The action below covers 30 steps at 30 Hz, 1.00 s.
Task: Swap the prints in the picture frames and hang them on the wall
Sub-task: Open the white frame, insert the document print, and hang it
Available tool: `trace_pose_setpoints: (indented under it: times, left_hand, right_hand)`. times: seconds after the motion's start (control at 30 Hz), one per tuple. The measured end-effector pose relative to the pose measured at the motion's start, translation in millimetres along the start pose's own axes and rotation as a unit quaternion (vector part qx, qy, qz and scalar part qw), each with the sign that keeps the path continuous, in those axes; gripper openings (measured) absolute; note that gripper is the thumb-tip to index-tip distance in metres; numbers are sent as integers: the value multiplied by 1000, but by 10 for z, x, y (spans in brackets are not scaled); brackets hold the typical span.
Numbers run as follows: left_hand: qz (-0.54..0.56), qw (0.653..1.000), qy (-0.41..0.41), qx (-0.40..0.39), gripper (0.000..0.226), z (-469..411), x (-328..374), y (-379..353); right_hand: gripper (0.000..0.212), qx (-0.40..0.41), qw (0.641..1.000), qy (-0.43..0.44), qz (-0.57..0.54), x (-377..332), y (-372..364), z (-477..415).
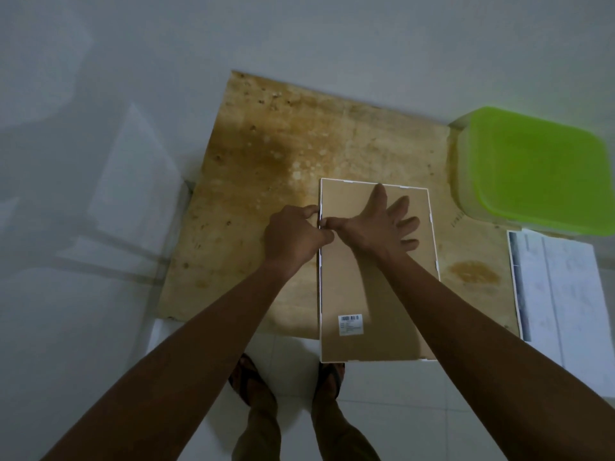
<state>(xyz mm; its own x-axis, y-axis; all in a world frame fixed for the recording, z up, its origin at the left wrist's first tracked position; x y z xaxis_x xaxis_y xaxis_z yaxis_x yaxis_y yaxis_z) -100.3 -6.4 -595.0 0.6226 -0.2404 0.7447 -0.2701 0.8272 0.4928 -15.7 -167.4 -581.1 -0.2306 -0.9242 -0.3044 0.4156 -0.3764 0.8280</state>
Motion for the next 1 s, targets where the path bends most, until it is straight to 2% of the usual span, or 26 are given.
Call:
trace_pose_setpoints:
  times: [0.3,0.4,0.57,0.73,0.83,1.0]
  left_hand:
    - [-12,1000,-2,-12,76,-1,5,-33]
    - [24,999,10,-28,67,-26,-48,-32]
    - [141,983,51,-104,48,-99,-126,-65]
    - [148,968,83,-186,46,-156,-95,-12]
    - [142,970,85,-177,43,-160,-55,10]
    - [125,981,72,-127,45,-147,-36,18]
  right_hand:
    - [137,11,1000,-4,24,42,43,-3]
    - [135,7,1000,-4,27,18,47,-22]
    - [133,-22,999,6,31,-22,49,-70]
    - [126,25,999,15,43,-1,74,-65]
    - [120,50,997,31,40,3,143,-85]
    - [133,34,995,90,28,-69,114,-159]
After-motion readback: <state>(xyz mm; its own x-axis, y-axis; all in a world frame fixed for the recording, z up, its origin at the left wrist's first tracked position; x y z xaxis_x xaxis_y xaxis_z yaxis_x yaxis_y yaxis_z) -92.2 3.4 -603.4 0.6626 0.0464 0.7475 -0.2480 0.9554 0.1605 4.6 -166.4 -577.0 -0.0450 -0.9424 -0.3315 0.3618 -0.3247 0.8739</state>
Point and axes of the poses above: each hand's wrist, its own z-axis away from the middle knuckle, its own y-axis out of the back of the hand, x = y × z, the point moved 8 cm from there along -z, towards the middle knuckle, and after that the axes turned 1 degree about y, right-handed, at the moved point
